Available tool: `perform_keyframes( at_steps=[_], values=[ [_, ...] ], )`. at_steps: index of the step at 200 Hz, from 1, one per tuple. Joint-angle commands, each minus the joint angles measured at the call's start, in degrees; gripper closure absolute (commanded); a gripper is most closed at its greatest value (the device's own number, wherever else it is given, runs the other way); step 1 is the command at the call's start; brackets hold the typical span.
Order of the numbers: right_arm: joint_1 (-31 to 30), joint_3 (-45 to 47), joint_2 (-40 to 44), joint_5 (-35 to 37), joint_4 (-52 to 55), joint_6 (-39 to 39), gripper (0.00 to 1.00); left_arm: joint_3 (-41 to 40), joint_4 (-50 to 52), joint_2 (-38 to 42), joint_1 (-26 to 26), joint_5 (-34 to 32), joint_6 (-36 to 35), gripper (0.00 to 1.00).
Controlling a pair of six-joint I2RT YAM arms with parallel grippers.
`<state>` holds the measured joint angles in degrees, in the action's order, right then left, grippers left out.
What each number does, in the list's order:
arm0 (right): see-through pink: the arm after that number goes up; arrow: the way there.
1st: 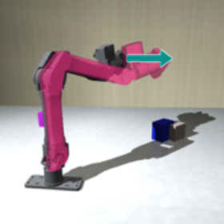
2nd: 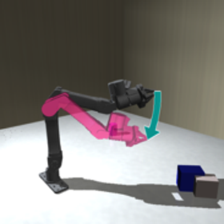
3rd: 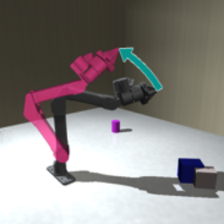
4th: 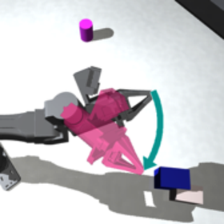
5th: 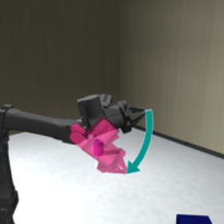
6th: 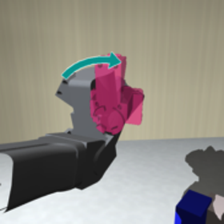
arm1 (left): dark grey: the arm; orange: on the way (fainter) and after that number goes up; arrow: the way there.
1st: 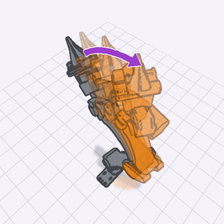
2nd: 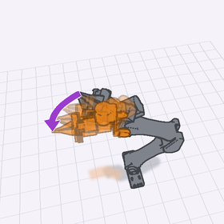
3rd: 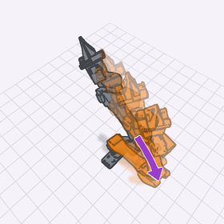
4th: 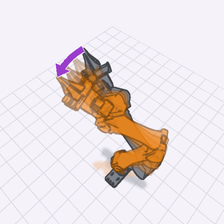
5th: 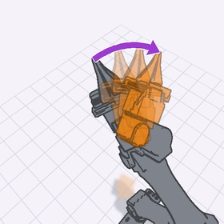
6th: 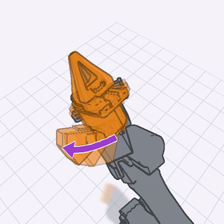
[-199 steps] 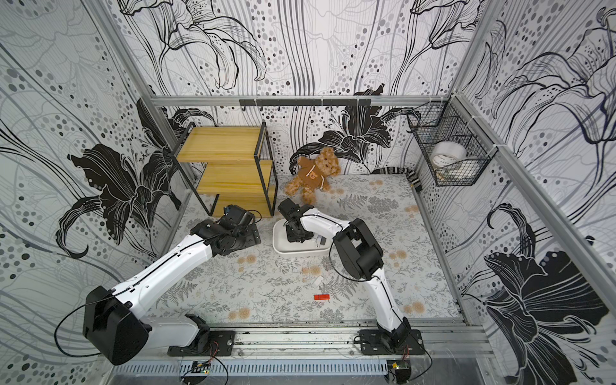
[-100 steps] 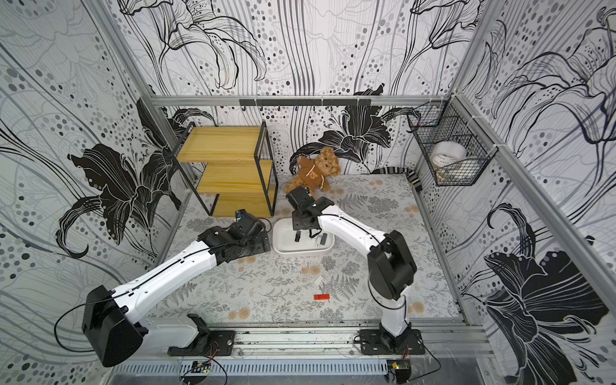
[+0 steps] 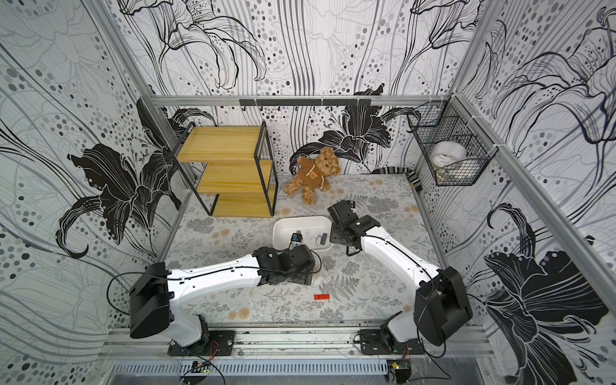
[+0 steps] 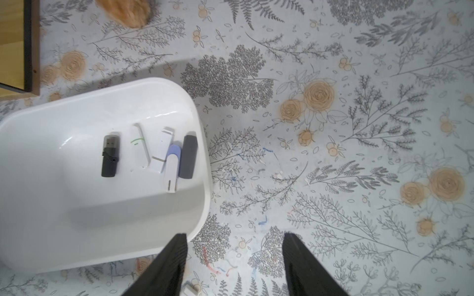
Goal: Put the usb flash drive into the storage box
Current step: Pick up the USB flash from the center of the board.
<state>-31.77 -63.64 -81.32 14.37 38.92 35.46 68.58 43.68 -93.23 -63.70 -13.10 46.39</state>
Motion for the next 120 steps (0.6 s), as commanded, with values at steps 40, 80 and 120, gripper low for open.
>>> perform_keyframes(
  at_steps=[40, 80, 120],
  values=[
    [1.00, 0.96, 3.77, 0.26, 0.80, 1.20, 0.35, 4.16, -8.13, -9.82, -1.25, 6.81, -7.29, 0.15],
    [1.04, 2.30, 5.27, 0.08, 0.99, 1.45, 0.35, 7.66, -5.99, -14.40, -0.82, 6.38, -11.64, 0.14],
    [1.11, 3.29, 5.97, -0.30, 1.21, 1.87, 0.35, 10.62, -3.52, -18.65, 0.75, 6.47, -13.38, 0.18]
  ],
)
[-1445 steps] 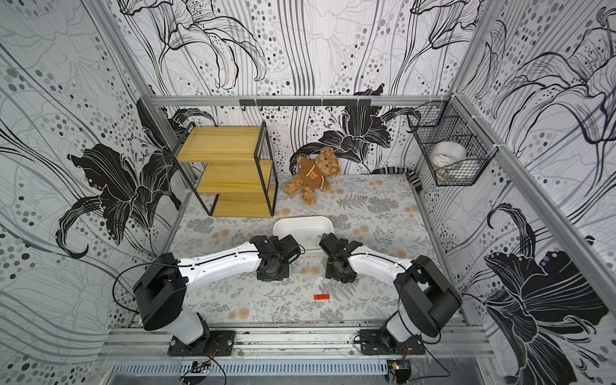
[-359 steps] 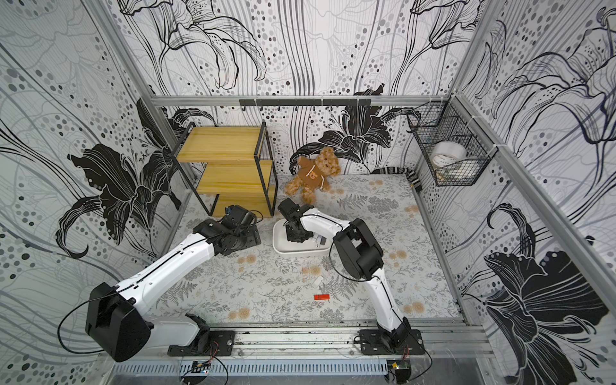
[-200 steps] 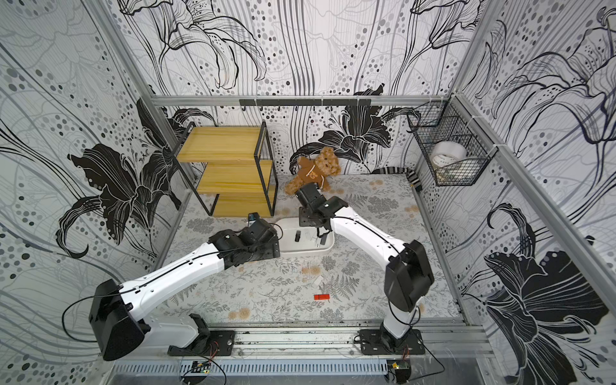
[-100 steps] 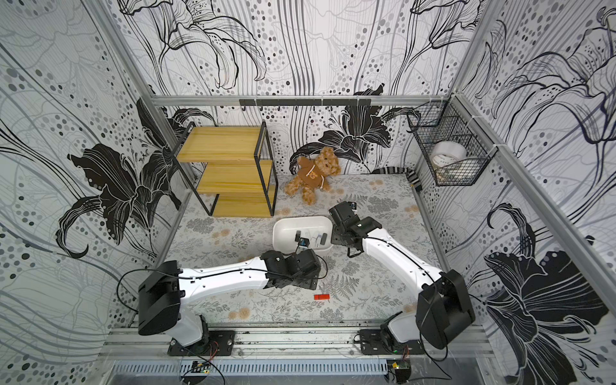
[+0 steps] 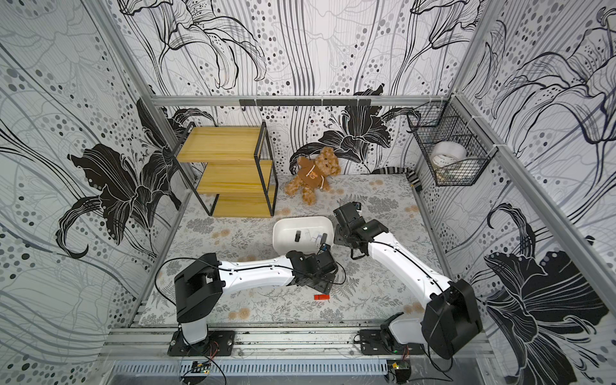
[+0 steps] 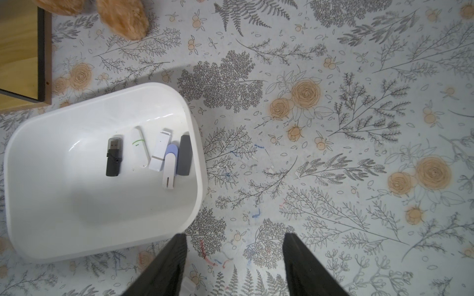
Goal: Put the usb flash drive into the storage box
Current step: Pick up the USB flash from the center of the board.
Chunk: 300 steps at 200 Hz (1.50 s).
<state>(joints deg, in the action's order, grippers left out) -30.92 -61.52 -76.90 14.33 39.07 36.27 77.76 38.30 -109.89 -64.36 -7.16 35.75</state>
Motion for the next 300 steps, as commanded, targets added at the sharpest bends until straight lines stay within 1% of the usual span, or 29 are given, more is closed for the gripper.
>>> perform_keyframes(
  at_steps=[1, 33, 64, 84, 150, 213, 268, 300],
  values=[
    [0.29, 1.19, 1.61, -0.26, 1.07, 1.07, 0.35, 1.48, 1.86, -2.04, 1.46, 0.59, -2.76, 0.18],
    [0.26, 2.07, 2.35, -0.19, 1.27, 1.26, 0.35, 1.15, 2.39, -2.35, 3.13, 1.07, -3.28, 0.22],
    [0.30, 2.44, 2.54, -0.44, 1.26, 1.29, 0.35, 1.64, 2.74, -3.03, 3.71, 1.71, -4.11, 0.25],
    [0.28, 2.65, 2.52, -0.68, 1.14, 1.35, 0.35, 1.96, 2.52, -3.47, 3.71, 2.44, -4.26, 0.30],
    [0.40, 2.97, 2.31, -0.62, 0.92, 1.32, 0.35, 1.04, 1.97, -3.50, 3.70, 4.33, -3.84, 0.32],
    [0.35, 3.15, 2.37, -0.88, 0.73, 1.26, 0.35, 1.40, 3.11, -5.61, 3.63, 4.52, -3.62, 0.45],
    [0.37, 4.30, 3.47, -1.19, 0.91, 1.70, 0.35, 3.10, 4.64, -7.12, 3.67, 4.96, -4.17, 0.52],
    [0.48, 5.20, 4.04, -0.07, 1.95, 2.20, 0.35, 3.48, 5.77, -7.27, 3.65, 5.00, -4.15, 0.60]
  ],
)
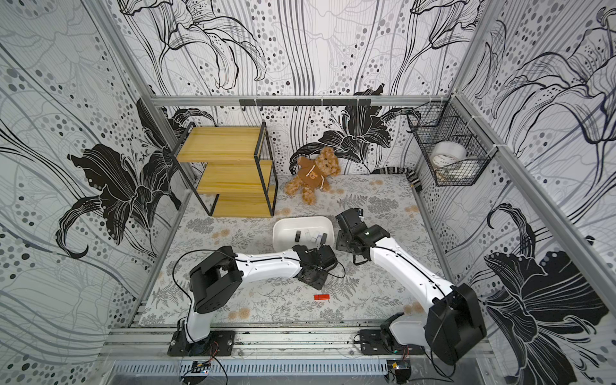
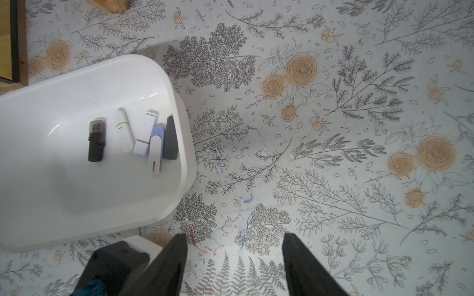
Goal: Put the usb flash drive into the storage box
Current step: Pick up the USB flash from the center of the board.
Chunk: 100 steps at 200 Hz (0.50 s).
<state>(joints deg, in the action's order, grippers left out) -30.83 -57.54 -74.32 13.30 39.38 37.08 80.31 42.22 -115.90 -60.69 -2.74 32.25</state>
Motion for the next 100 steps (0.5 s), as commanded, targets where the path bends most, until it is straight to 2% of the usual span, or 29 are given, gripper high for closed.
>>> perform_keyframes(
  at_steps=[1, 77, 100],
  values=[
    [0.41, 1.26, 1.42, 0.99, 1.66, 1.40, 0.35, 0.91, 1.84, -1.26, -0.04, 0.52, -0.63, 0.61],
    [2.48, 3.83, 0.76, -0.54, 1.76, 2.50, 0.33, -1.82, 0.25, -0.53, -0.05, 1.42, 0.49, 0.84],
    [2.53, 5.65, 1.10, -1.47, 1.64, 4.13, 0.33, -2.57, -0.45, -0.21, 0.04, 2.07, 0.96, 0.97]
  ],
)
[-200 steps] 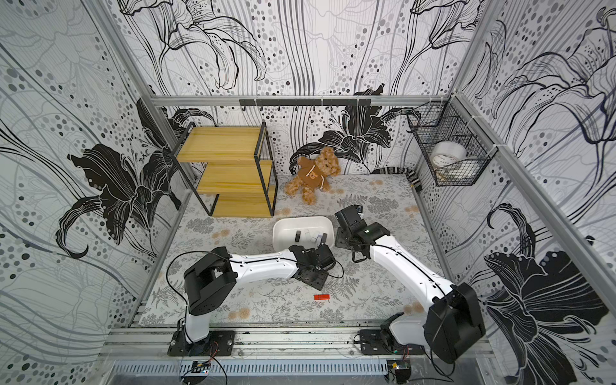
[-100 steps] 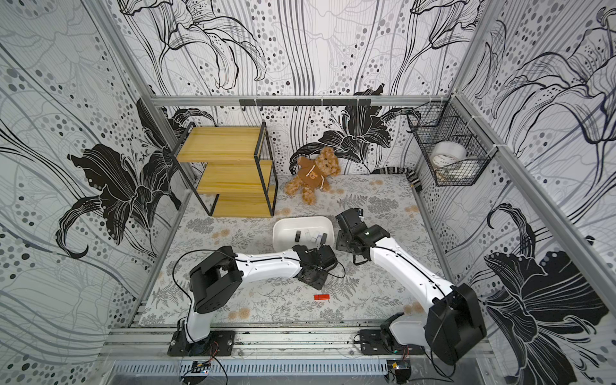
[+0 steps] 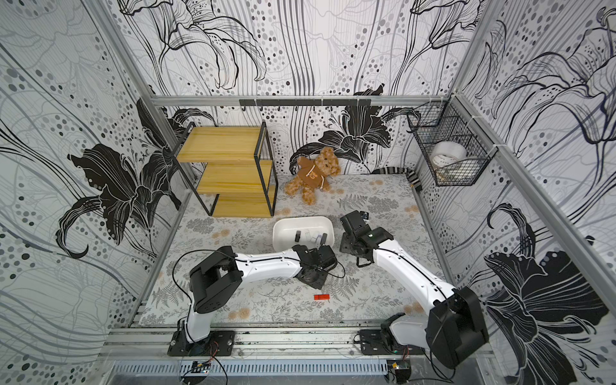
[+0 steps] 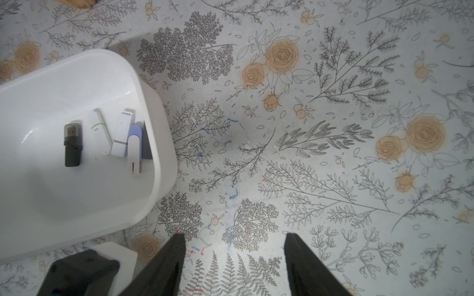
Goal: Put the usb flash drive into the storage box
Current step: Pick up the USB flash from the center of the board.
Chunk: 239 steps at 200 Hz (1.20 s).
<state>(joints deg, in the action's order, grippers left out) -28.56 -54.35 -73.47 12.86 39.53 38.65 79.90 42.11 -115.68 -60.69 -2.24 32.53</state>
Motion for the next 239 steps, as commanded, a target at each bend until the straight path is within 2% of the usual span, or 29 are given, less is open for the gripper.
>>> perform_keyframes(
  at_steps=[1, 5, 40, 69, 85, 99, 110, 126, 144, 184, 239],
  values=[
    [0.26, 2.56, 0.30, -1.12, 1.48, 2.65, 0.33, -2.14, -0.35, -0.38, 0.04, 1.59, 0.68, 0.98],
    [0.26, 3.08, 0.57, -1.23, 1.36, 2.98, 0.33, -2.20, -0.28, -0.34, 0.12, 1.60, 0.66, 1.00],
    [0.26, 6.67, 0.70, -2.54, -0.45, 5.42, 0.34, -0.92, 2.97, 2.34, 0.22, 0.65, 1.04, 1.00],
    [0.19, 8.06, 0.24, -4.14, -1.69, 5.60, 0.39, 0.91, 9.18, 8.59, 1.18, -3.07, 2.08, 1.00],
    [0.18, 8.73, 0.34, -4.85, -1.91, 5.08, 0.49, 0.52, 12.55, 12.83, 2.52, -5.17, 2.95, 1.00],
    [-0.01, 9.04, 0.41, -5.57, -1.61, 4.85, 0.64, -0.59, 14.31, 16.56, 3.99, -6.54, 3.49, 1.00],
    [-0.77, 9.30, 0.50, -6.21, -1.30, 4.98, 0.69, -1.14, 15.31, 19.07, 5.45, -7.30, 3.62, 1.00],
    [-3.73, 8.93, -0.17, -6.67, -0.28, 6.53, 0.86, -1.58, 16.64, 21.43, 7.92, -8.45, 3.59, 1.00],
    [-9.44, 7.68, -1.67, -6.99, 1.07, 9.51, 1.00, -1.76, 17.55, 23.08, 10.38, -9.21, 2.87, 1.00],
    [-18.30, 7.03, -3.78, -10.73, 1.77, 14.40, 1.00, -2.33, 17.68, 24.18, 13.47, -9.82, 1.72, 1.00],
    [-22.10, 6.95, -5.42, -19.69, 2.95, 13.77, 1.00, -4.34, 16.37, 24.32, 14.33, -8.77, 1.60, 1.00]
  ],
)
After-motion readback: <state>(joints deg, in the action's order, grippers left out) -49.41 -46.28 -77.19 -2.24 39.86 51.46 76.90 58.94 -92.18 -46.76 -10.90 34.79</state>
